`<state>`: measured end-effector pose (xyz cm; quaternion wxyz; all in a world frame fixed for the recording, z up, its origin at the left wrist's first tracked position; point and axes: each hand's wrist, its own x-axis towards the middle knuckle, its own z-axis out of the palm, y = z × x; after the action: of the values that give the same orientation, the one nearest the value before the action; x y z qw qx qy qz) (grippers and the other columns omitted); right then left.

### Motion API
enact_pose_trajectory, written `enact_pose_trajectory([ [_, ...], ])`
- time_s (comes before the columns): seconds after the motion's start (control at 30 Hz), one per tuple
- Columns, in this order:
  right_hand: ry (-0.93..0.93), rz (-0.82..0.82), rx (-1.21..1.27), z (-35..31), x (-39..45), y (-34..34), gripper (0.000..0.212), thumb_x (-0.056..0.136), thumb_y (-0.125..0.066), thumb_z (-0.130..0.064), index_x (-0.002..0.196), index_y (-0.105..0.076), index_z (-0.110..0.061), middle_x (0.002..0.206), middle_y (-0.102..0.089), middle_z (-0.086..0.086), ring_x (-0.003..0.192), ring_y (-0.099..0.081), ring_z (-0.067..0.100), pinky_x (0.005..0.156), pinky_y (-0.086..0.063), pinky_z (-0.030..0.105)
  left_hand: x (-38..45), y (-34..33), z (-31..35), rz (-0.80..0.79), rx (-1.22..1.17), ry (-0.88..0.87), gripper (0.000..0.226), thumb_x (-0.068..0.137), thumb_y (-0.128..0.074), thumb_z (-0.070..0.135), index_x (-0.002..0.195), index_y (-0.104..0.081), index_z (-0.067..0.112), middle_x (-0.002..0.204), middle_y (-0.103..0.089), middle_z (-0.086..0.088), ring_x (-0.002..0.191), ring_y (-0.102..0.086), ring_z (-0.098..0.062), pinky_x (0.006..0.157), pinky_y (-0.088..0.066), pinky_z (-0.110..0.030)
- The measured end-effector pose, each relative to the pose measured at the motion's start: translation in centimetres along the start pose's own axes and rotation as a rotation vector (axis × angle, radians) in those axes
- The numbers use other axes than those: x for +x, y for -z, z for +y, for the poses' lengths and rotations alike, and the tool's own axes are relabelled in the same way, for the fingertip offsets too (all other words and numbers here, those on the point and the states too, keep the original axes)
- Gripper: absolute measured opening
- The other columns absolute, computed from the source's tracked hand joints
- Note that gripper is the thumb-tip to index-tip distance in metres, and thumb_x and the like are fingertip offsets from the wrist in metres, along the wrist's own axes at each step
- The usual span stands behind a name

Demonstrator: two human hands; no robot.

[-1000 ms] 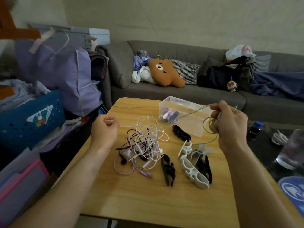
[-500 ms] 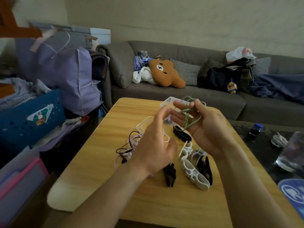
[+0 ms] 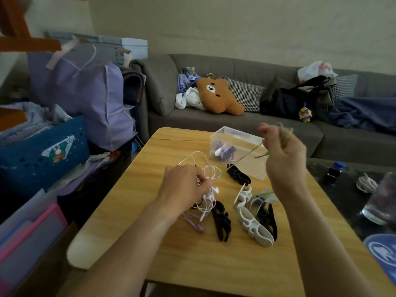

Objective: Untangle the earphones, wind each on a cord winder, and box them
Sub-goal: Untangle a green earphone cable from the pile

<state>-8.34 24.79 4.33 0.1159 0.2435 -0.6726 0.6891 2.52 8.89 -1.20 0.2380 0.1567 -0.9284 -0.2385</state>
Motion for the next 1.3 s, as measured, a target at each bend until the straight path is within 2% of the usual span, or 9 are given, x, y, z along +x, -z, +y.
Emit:
enact_pose_trajectory([
  [0.07,0.084,-0.102,-0.235,0.3,-0.4,-0.7,0.022,0.106,-0.046,-0.024,0.100,-0.068,-0.021,0.106,-0.064,-0.014,0.097,-0.059,-0.005,0.080,-0.044,0.007,0.0,-0.3,-0.1,0.011,-0.030,-0.080,0.014,0.087,-0.071,0.039,0.082,-0.073,0.026,0.070,-0.055,0.012,0.068,-0.052,-0.004,0.092,-0.041,-0.038],
  [0.17,0.057,-0.286,-0.482,1.8,-1.5,-2.2,0.014,0.105,-0.045,-0.019,0.099,-0.057,-0.018,0.105,-0.059,0.001,0.094,-0.055,0.014,0.081,-0.044,0.029,0.1,-0.7,-0.2,0.119,-0.137,-0.154,0.008,0.083,-0.072,0.022,0.079,-0.066,0.022,0.080,-0.054,0.011,0.072,-0.052,-0.006,0.081,-0.046,-0.040],
  [0.27,-0.099,-0.483,-0.446,2.7,-2.9,-3.3,0.011,0.102,-0.052,-0.033,0.098,-0.046,-0.025,0.103,-0.055,0.000,0.089,-0.053,0.015,0.077,-0.041,0.030,0.2,-0.6,-0.3,0.211,-0.269,-0.126,0.013,0.086,-0.068,0.018,0.079,-0.059,0.023,0.082,-0.051,0.012,0.073,-0.052,-0.006,0.070,-0.046,-0.030],
  [0.4,-0.077,-0.635,-0.481,2.7,-2.9,-3.7,0.022,0.096,-0.062,-0.042,0.101,-0.057,-0.021,0.087,-0.063,-0.008,0.079,-0.062,0.009,0.073,-0.051,0.030,0.2,0.2,-0.6,0.280,-0.343,-0.125,0.006,0.091,-0.066,0.015,0.086,-0.062,0.016,0.086,-0.053,0.006,0.077,-0.054,-0.006,0.063,-0.046,-0.017],
  [0.53,-0.018,-0.557,-0.415,2.4,-2.2,-3.1,0.012,0.099,-0.061,-0.028,0.088,-0.065,-0.024,0.067,-0.059,-0.015,0.063,-0.053,-0.003,0.064,-0.040,0.017,0.3,0.7,-1.1,0.439,-0.228,-0.149,0.010,0.083,-0.075,0.014,0.077,-0.067,0.016,0.075,-0.043,0.012,0.063,-0.044,-0.009,0.063,-0.043,-0.025],
  [0.7,0.056,-0.405,-0.291,1.4,-2.3,-3.4,0.017,0.100,-0.058,-0.027,0.090,-0.067,-0.017,0.069,-0.062,-0.015,0.066,-0.055,0.001,0.059,-0.040,0.017,0.2,1.2,0.2,0.616,-0.102,-0.234,0.007,0.079,-0.072,0.019,0.075,-0.069,0.015,0.090,-0.045,0.003,0.085,-0.047,-0.018,0.078,-0.044,-0.034],
  [0.9,0.055,-0.329,-0.313,1.3,-2.4,-3.3,0.016,0.096,-0.065,-0.032,0.089,-0.072,-0.020,0.070,-0.066,-0.001,0.062,-0.057,0.007,0.060,-0.046,0.031,-0.2,2.2,0.2,0.412,-0.360,-0.227,0.003,0.095,-0.065,0.011,0.093,-0.066,0.009,0.079,-0.066,0.007,0.075,-0.063,-0.008,0.063,-0.050,-0.017],
  [1.07,0.070,-0.408,-0.291,1.3,-3.0,-4.0,0.012,0.087,-0.077,-0.032,0.093,-0.076,-0.022,0.070,-0.064,-0.023,0.066,-0.056,-0.007,0.064,-0.038,0.011,-0.1,2.0,-0.5,0.297,-0.355,-0.166,0.006,0.103,-0.050,0.022,0.099,-0.051,0.017,0.054,-0.054,0.001,0.044,-0.048,-0.015,0.039,-0.030,-0.029],
  [1.3,0.032,-0.369,-0.179,0.7,-3.3,-3.9,0.008,0.087,-0.077,-0.030,0.080,-0.076,-0.026,0.047,-0.049,-0.023,0.050,-0.042,0.000,0.052,-0.031,0.012,0.3,2.8,-0.2,0.368,-0.381,-0.193,0.006,0.099,-0.058,0.015,0.093,-0.058,0.014,0.082,-0.057,0.006,0.072,-0.055,-0.006,0.063,-0.043,-0.015],
])
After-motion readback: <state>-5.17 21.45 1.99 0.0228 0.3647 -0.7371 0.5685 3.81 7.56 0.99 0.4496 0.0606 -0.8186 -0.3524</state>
